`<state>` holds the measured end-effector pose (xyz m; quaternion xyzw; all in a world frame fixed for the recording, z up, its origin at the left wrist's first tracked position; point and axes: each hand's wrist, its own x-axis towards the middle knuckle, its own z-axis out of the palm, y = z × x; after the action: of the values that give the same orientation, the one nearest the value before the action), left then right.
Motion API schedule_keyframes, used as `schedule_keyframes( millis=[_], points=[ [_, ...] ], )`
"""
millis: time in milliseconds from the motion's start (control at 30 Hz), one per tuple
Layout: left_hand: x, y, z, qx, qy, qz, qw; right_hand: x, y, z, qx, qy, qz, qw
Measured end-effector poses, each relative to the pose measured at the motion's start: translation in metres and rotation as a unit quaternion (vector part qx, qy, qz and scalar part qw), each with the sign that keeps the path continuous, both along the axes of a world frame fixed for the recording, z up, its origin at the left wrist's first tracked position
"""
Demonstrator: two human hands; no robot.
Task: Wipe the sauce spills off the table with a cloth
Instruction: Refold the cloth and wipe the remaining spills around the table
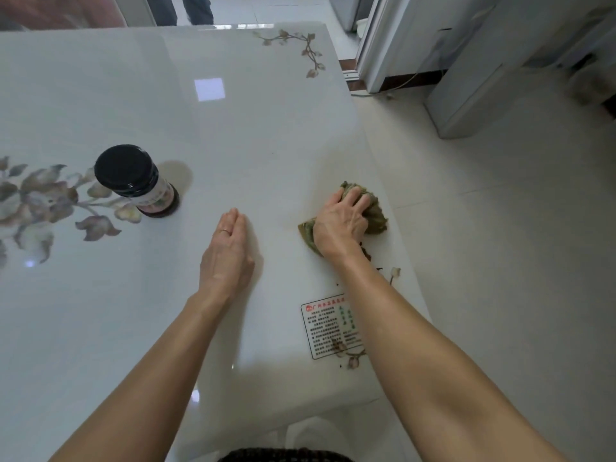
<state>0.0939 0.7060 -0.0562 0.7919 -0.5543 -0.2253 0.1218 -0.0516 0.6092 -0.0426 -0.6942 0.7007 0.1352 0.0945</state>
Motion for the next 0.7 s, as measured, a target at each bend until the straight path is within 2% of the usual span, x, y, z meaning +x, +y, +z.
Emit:
schedule_keyframes(
  millis=[67, 233, 467, 600, 700],
  points=[
    [-0.002, 0.003, -0.003, 0.028, -0.018, -0.029, 0.999, 0.003, 0.018, 0.002, 0.002, -0.021, 0.032, 0.999],
    [-0.009, 0.005, -0.005, 0.078, -0.056, -0.043, 0.994, -0.020, 0.082, -0.006, 0.011, -0.055, 0.199, 0.978],
    [-0.028, 0.022, 0.002, 0.121, -0.031, -0.062, 0.990, -0.033, 0.062, -0.005, -0.051, -0.127, 0.105, 0.985],
    [-0.048, 0.041, -0.005, 0.110, -0.037, -0.062, 0.991, -0.033, 0.109, -0.020, -0.046, -0.151, 0.229, 0.961],
    [-0.048, 0.045, -0.007, 0.107, -0.045, -0.063, 0.991, -0.047, 0.090, -0.028, -0.073, -0.137, 0.228, 0.961]
  ],
)
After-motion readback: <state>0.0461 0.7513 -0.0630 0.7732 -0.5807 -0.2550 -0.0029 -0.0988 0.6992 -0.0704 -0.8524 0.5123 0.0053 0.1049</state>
